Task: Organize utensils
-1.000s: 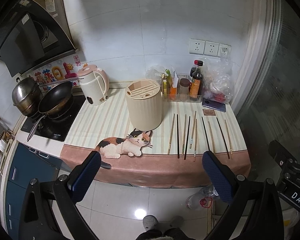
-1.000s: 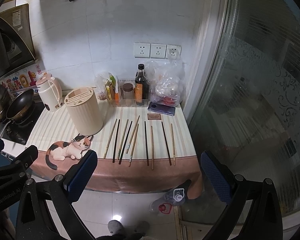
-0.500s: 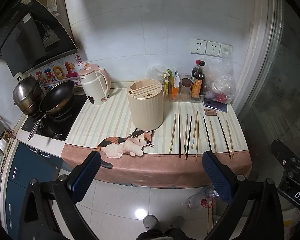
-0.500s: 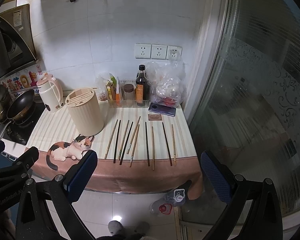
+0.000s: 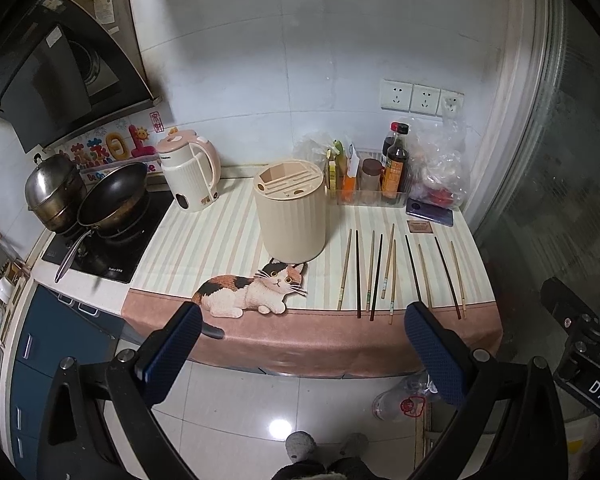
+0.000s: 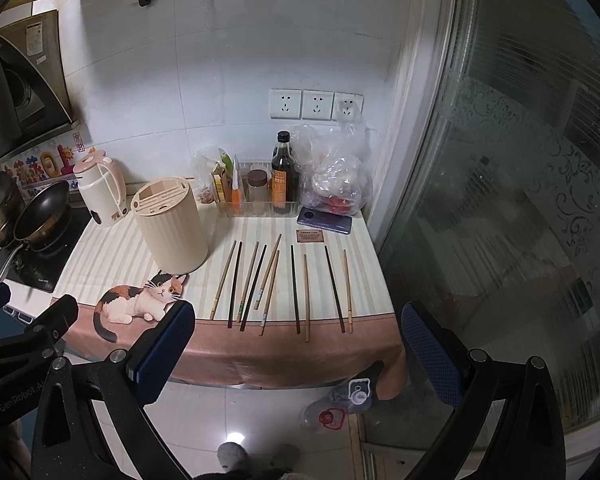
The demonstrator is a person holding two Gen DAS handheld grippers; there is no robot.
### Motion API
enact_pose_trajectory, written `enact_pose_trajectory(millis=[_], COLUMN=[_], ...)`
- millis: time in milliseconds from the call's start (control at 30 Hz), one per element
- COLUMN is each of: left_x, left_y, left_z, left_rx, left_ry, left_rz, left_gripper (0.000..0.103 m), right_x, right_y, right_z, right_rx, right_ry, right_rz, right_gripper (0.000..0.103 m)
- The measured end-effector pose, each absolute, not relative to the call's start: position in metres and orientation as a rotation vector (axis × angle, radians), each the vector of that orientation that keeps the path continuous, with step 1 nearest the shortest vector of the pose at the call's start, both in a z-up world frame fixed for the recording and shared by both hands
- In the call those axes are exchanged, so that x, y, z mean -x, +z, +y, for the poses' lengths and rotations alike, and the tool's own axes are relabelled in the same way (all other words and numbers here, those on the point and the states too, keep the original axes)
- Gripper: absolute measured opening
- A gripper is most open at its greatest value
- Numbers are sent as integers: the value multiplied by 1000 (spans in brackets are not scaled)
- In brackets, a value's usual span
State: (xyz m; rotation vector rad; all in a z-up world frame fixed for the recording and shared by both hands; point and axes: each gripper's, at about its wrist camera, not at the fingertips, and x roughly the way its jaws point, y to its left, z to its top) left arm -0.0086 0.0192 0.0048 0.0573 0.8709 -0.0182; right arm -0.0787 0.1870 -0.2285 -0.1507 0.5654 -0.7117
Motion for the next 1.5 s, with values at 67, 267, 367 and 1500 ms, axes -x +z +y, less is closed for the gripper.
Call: enact_pose_trajectory(millis=[67, 267, 367, 1500], left_x=[9, 8, 9, -179], left_y=[5, 5, 5, -187], left_z=[19, 20, 19, -26], left_rx=[-57, -57, -57, -157], left_ry=[-18, -18, -17, -117], left_rz=[871, 871, 870, 1168], left_gripper=[103, 103, 103, 97], right_x=[77, 77, 77, -12], right_y=[-229, -228, -228, -306], right_z=[187, 188, 188, -10], right_rx=[153, 155, 153, -150], right_ry=[-712, -712, -712, -878], right_rz=[566, 564, 563, 683], right_gripper=[103, 103, 103, 52])
